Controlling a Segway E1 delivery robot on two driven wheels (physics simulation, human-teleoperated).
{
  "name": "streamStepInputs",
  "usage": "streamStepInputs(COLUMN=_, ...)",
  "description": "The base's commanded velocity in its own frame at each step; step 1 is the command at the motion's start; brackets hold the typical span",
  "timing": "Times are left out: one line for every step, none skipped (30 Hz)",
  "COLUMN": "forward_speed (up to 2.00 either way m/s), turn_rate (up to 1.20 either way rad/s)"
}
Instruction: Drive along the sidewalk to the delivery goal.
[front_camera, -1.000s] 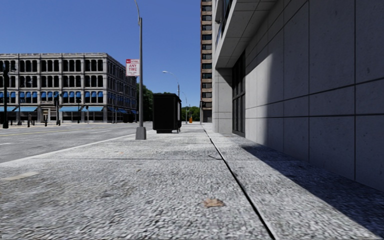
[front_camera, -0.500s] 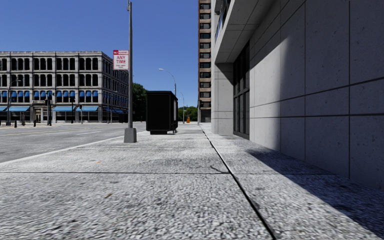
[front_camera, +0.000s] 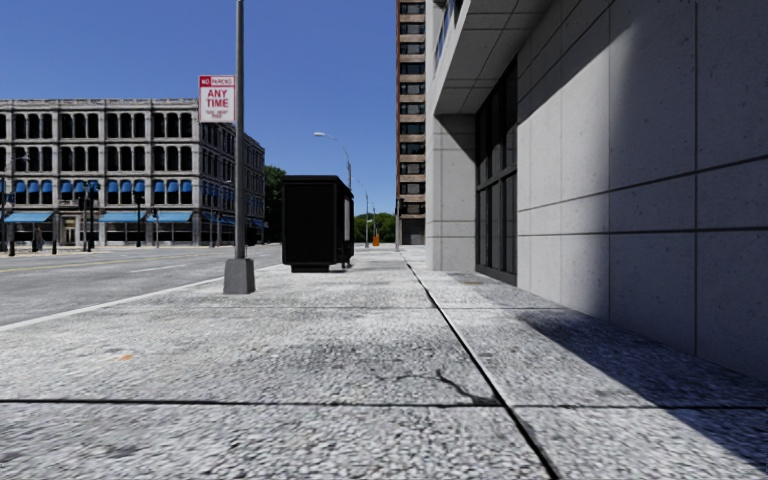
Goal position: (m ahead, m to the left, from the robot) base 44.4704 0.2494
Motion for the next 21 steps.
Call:
streamStepInputs(forward_speed=2.00, turn_rate=0.00)
streamStepInputs(forward_speed=2.00, turn_rate=0.00)
streamStepInputs(forward_speed=1.99, turn_rate=0.00)
streamStepInputs(forward_speed=1.99, turn_rate=0.00)
streamStepInputs(forward_speed=1.99, turn_rate=0.00)
streamStepInputs(forward_speed=1.99, turn_rate=0.00)
streamStepInputs(forward_speed=1.99, turn_rate=0.00)
streamStepInputs(forward_speed=1.99, turn_rate=0.00)
streamStepInputs(forward_speed=1.99, turn_rate=0.00)
streamStepInputs(forward_speed=1.99, turn_rate=0.00)
streamStepInputs(forward_speed=1.99, turn_rate=0.00)
streamStepInputs(forward_speed=1.99, turn_rate=0.00)
streamStepInputs(forward_speed=1.99, turn_rate=0.00)
streamStepInputs(forward_speed=1.99, turn_rate=0.00)
streamStepInputs(forward_speed=1.99, turn_rate=0.00)
streamStepInputs(forward_speed=1.99, turn_rate=0.00)
streamStepInputs(forward_speed=1.99, turn_rate=0.00)
streamStepInputs(forward_speed=1.99, turn_rate=0.00)
streamStepInputs(forward_speed=1.99, turn_rate=0.00)
streamStepInputs(forward_speed=1.99, turn_rate=0.00)
streamStepInputs(forward_speed=1.99, turn_rate=0.00)
